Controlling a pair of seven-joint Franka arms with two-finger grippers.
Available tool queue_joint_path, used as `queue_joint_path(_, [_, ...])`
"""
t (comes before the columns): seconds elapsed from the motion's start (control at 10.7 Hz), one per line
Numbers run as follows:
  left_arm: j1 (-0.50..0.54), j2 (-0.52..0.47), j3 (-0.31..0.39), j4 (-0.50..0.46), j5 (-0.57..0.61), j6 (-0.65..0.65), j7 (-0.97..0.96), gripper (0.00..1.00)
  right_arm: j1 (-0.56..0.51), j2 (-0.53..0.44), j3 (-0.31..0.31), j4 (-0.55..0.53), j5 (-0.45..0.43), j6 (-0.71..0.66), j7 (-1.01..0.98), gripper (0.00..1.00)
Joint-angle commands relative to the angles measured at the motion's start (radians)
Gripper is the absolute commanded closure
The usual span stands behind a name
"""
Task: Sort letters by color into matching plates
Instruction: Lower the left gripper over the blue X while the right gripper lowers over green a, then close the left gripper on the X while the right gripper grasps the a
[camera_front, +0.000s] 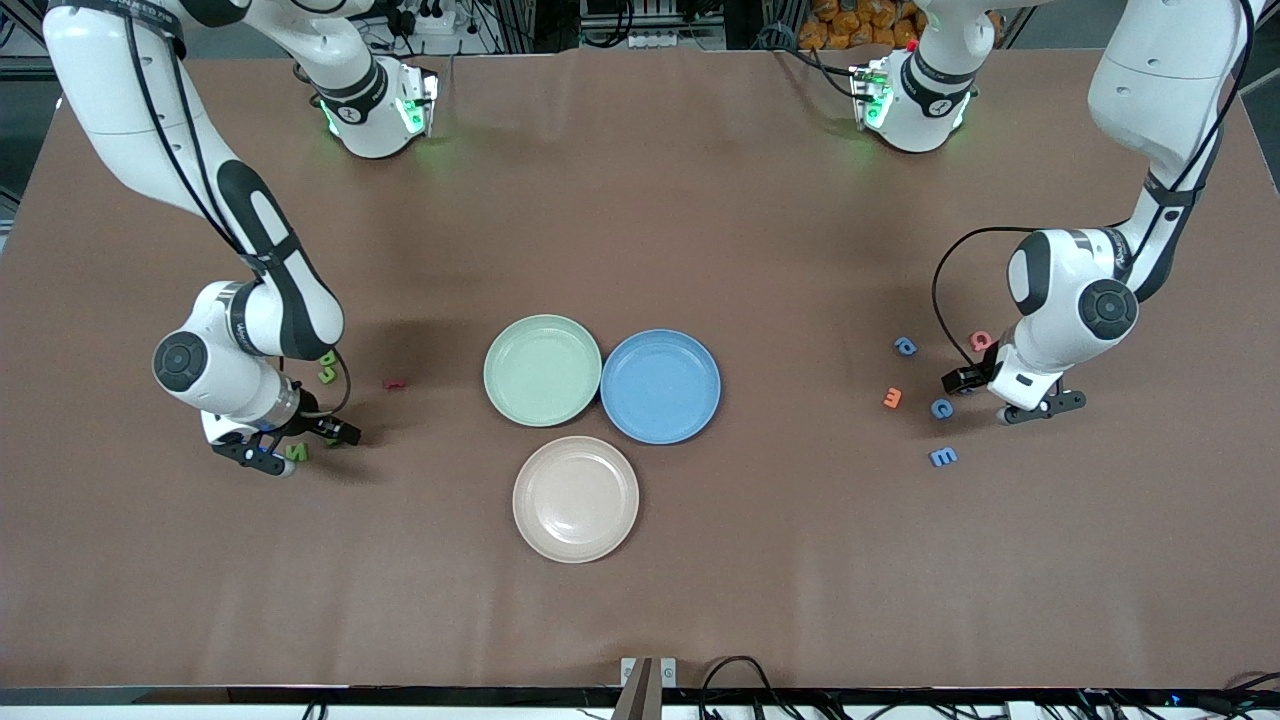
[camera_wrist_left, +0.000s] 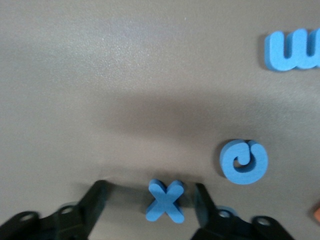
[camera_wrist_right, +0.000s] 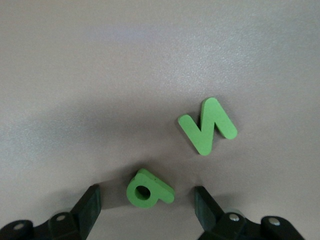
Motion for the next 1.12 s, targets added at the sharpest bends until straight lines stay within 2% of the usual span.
queue_joint_path(0.0, [-0.001,-0.038,-0.018,-0.041,0.016,0.014,-0.092,1.0,0.001,-0.044,0.003,-0.064,0.004,0.009,0.002,0.18])
queue_joint_path(0.19, [-0.001,-0.036,-0.018,-0.041,0.016,0.014,-0.093,1.0,0.001,-0.054,0.003,-0.072,0.003,0.008,-0.006,0.22])
queue_joint_path(0.56, [-0.001,-0.073,-0.024,-0.026,0.017,0.003,-0.087,1.0,-0.003,-0.052,0.0,-0.07,-0.003,0.011,-0.013,0.43])
queue_joint_path(0.65, [-0.003,-0.08,-0.043,-0.013,0.017,-0.012,-0.093,1.0,-0.003,-0.051,0.0,-0.067,-0.008,0.011,-0.012,0.44])
queue_joint_path(0.93, [-0.006,-0.079,-0.115,0.134,0.017,-0.243,-0.156,1.0,-0.004,-0.041,0.0,-0.066,-0.01,0.047,-0.013,0.47])
queue_joint_path(1.02, [-0.007,-0.073,-0.153,0.166,0.017,-0.276,-0.215,1.0,-0.004,-0.041,0.0,-0.064,-0.01,0.047,-0.013,0.48])
